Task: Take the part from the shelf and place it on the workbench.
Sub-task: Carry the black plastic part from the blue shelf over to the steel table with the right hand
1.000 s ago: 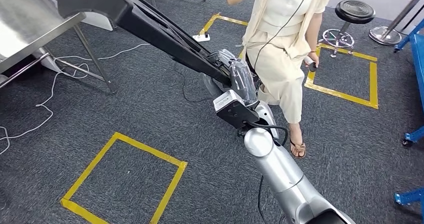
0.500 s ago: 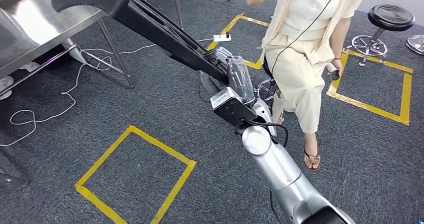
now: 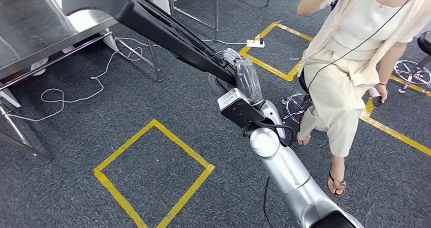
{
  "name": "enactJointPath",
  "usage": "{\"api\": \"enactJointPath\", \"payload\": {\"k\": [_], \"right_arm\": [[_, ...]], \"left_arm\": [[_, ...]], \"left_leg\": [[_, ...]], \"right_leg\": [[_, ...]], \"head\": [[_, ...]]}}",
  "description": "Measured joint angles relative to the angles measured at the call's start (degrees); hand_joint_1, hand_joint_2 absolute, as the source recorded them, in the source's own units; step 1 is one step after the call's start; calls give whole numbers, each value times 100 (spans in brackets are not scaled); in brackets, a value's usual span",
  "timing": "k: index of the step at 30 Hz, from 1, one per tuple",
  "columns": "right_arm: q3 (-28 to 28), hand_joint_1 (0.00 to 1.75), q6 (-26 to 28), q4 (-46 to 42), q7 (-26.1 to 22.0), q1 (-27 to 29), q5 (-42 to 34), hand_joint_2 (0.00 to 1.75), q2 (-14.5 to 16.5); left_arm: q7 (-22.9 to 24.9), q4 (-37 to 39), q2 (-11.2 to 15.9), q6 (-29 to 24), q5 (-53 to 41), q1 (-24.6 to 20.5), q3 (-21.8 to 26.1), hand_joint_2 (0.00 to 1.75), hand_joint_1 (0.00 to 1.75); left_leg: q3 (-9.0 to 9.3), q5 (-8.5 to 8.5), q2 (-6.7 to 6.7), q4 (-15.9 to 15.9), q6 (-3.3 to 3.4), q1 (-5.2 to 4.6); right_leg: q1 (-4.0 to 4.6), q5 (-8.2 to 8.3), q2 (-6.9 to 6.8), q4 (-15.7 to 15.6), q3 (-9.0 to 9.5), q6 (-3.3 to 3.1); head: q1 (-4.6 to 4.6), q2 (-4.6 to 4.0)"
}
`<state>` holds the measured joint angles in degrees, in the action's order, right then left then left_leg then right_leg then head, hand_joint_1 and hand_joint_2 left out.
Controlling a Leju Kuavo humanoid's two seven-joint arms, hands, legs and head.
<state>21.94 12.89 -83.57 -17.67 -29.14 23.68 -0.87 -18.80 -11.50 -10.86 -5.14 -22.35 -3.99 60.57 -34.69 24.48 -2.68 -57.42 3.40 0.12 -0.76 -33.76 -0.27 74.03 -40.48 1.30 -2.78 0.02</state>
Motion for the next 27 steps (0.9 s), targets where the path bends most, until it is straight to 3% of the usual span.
{"api": "enactJointPath", "payload": {"k": [2, 3, 5, 7, 8, 10, 12, 13, 14, 15, 16, 19, 20, 22, 23, 27], "right_arm": [[1, 175, -11, 1, 11, -1, -13, 175, -14], [0, 175, -14, 1, 13, -6, -14, 175, -19], [2, 175, -19, 1, 15, -10, -20, 175, -23], [2, 175, -38, 1, 5, -12, -114, 175, -20], [-1, 175, -56, 1, -13, -15, -213, 175, -13], [-8, 175, -93, -4, -59, -12, -433, 175, 3], [-36, 175, -101, -11, -89, 29, -547, 175, -11], [-57, 175, -93, -14, -100, 67, -568, 175, -32], [-80, 175, -82, -18, -113, 115, -576, 175, -56], [-99, 175, -68, -28, -125, 167, -568, 175, -81], [-117, 175, -52, -48, -137, 215, -551, 175, -105], [-165, 175, -10, -142, -155, 314, -485, 175, -166], [-178, 175, -1, -165, -157, 339, -476, 175, -184], [-198, 175, 13, -196, -157, 396, -472, 175, -216], [-208, 175, 16, -220, -155, 428, -469, 175, -228], [-249, 175, 31, -288, -158, 454, -441, 175, -282]], "left_arm": [[0, 0, -2, 0, -3, 6, 2, 0, 0], [0, 0, -1, 0, -5, 7, 2, 0, 0], [-2, 0, 3, 0, -8, 10, 2, 0, 0], [-6, 0, 7, 0, -10, 29, 3, 0, 0], [-10, -2, 12, 0, -12, 43, 5, 0, 0], [-25, -5, 16, 11, -23, 57, 10, 0, 0], [-44, -8, 14, 49, -40, 50, 13, 0, 0], [-52, -8, 16, 74, -47, 47, 14, 0, 0], [-63, -9, 17, 102, -56, 46, 14, 0, 0], [-76, -11, 20, 133, -64, 49, 15, 0, 0], [-93, -15, 26, 163, -77, 51, 16, 0, 0], [-147, -34, 66, 231, -108, 40, 16, 0, 0], [-160, -38, 79, 239, -113, 31, 16, 0, 0], [-172, -41, 93, 249, -119, 18, 16, 0, 0], [-175, -42, 97, 250, -119, 17, 16, 0, 0], [-194, -42, 97, 264, -119, 15, 20, 0, 0]], "left_leg": [[14, 16, -147, -21, -24, 5], [13, 34, -212, -45, -51, -4], [-6, 63, -307, -80, -110, -13], [-29, 68, -350, -78, -166, 0], [-38, 81, -311, -91, -194, 7], [-130, 238, -72, -321, -260, 8], [-460, 595, 184, -1017, -322, 23], [-666, 752, 228, -1414, -342, 38], [-828, 830, 246, -1703, -352, 49], [-880, 785, 250, -1766, -350, 53], [-802, 630, 252, -1575, -332, 53], [-212, 113, 302, -393, -177, 4], [-102, 64, 322, -177, -123, -25], [-66, 70, 329, -87, -61, -70], [-33, 44, 318, -36, -60, -68], [109, -40, 266, 156, -214, -78]], "right_leg": [[-20, 362, 69, -691, 276, 109], [-30, 530, 130, -1087, 451, 130], [-37, 696, 200, -1520, 655, 80], [-20, 715, 159, -1558, 679, -22], [-26, 725, 139, -1567, 686, -57], [-54, 734, 103, -1587, 716, -132], [-44, 716, 60, -1591, 741, -185], [-33, 706, 36, -1590, 746, -198], [-23, 699, 12, -1590, 750, -206], [-14, 694, -4, -1590, 755, -211], [-6, 687, -13, -1590, 763, -213], [22, 666, -23, -1596, 793, -201], [25, 660, -27, -1599, 795, -183], [31, 655, -45, -1625, 800, -129], [38, 653, -54, -1645, 813, -109], [69, 713, -79, -1856, 970, -134]], "head": [[-1, 0], [0, 0], [0, 0], [-1, 0], [-1, 0], [21, 0], [45, 0], [45, 0], [46, 0], [46, 0], [46, 0], [43, 0], [44, 0], [45, 0], [47, 1], [15, -2]]}}
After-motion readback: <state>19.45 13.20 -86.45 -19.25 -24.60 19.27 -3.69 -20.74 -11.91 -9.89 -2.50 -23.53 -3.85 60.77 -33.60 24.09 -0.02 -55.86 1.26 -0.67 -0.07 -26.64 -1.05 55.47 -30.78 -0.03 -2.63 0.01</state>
